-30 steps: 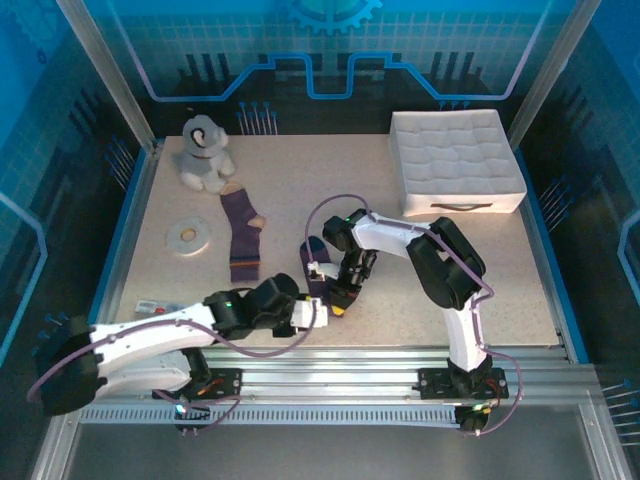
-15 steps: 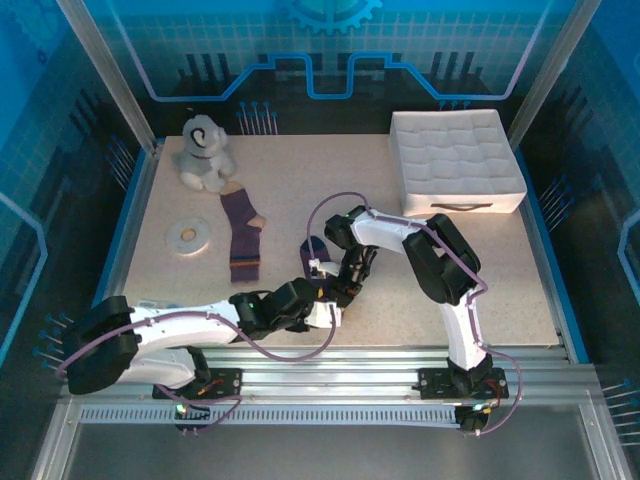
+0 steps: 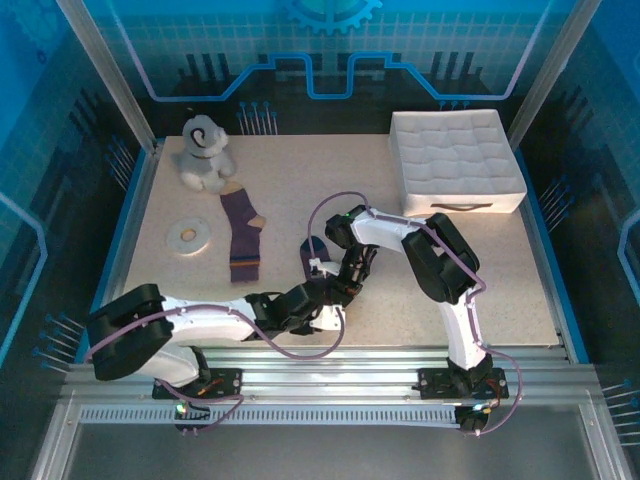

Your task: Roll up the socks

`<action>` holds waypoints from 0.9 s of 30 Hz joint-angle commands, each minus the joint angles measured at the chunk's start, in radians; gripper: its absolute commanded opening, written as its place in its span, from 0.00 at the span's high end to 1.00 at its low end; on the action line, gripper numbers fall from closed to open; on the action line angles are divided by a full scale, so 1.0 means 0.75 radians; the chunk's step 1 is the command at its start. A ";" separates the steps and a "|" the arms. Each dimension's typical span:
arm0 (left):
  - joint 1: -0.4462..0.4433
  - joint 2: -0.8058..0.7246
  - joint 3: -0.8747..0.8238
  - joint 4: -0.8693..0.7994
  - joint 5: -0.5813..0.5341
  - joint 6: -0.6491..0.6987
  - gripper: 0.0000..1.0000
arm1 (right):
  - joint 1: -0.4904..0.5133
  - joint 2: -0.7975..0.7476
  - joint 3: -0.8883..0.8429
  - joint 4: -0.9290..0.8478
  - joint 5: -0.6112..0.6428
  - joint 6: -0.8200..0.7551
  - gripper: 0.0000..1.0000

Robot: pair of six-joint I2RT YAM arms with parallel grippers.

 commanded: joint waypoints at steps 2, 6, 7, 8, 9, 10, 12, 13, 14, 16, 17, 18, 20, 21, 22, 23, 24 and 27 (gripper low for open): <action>0.005 0.073 0.016 0.051 -0.001 -0.086 0.63 | -0.020 0.036 -0.046 0.011 0.101 0.022 1.00; 0.002 0.113 0.077 -0.062 -0.016 -0.151 0.93 | -0.029 -0.002 -0.093 0.039 0.079 0.028 1.00; 0.001 0.118 0.089 -0.086 -0.012 -0.166 0.99 | -0.034 -0.012 -0.104 0.047 0.074 0.030 1.00; -0.001 0.124 0.108 -0.117 -0.010 -0.187 1.00 | -0.040 -0.025 -0.119 0.056 0.064 0.033 1.00; -0.003 0.131 0.126 -0.148 -0.008 -0.213 1.00 | -0.051 -0.042 -0.136 0.064 0.052 0.035 0.96; -0.006 0.136 0.142 -0.177 -0.010 -0.236 1.00 | -0.061 -0.060 -0.148 0.075 0.038 0.040 0.94; -0.016 0.144 0.175 -0.224 -0.001 -0.292 1.00 | -0.097 -0.117 -0.189 0.109 -0.007 0.058 0.89; -0.022 0.148 0.191 -0.251 -0.006 -0.314 1.00 | -0.114 -0.153 -0.208 0.132 -0.031 0.067 0.86; -0.024 0.157 0.213 -0.286 -0.005 -0.344 1.00 | -0.135 -0.197 -0.236 0.161 -0.055 0.083 0.83; -0.026 0.176 0.258 -0.350 -0.001 -0.407 1.00 | -0.176 -0.285 -0.289 0.226 -0.085 0.116 0.77; -0.026 0.186 0.278 -0.380 0.006 -0.429 1.00 | -0.193 -0.333 -0.319 0.261 -0.093 0.134 0.76; -0.028 0.195 0.297 -0.402 0.014 -0.454 1.00 | -0.214 -0.379 -0.348 0.299 -0.097 0.156 0.74; -0.028 0.219 0.337 -0.448 0.039 -0.489 1.00 | -0.242 -0.470 -0.407 0.379 -0.081 0.207 0.72; -0.028 0.236 0.359 -0.471 0.055 -0.504 1.00 | -0.257 -0.516 -0.439 0.424 -0.076 0.234 0.72; -0.028 0.252 0.380 -0.495 0.071 -0.518 1.00 | -0.268 -0.559 -0.468 0.468 -0.065 0.263 0.71; -0.026 0.271 0.406 -0.520 0.086 -0.536 1.00 | -0.285 -0.608 -0.505 0.517 -0.053 0.299 0.71; -0.026 0.286 0.423 -0.533 0.102 -0.561 1.00 | -0.301 -0.659 -0.541 0.575 -0.038 0.344 0.70; -0.007 0.307 0.435 -0.515 0.185 -0.655 1.00 | -0.356 -0.810 -0.666 0.767 -0.012 0.501 0.68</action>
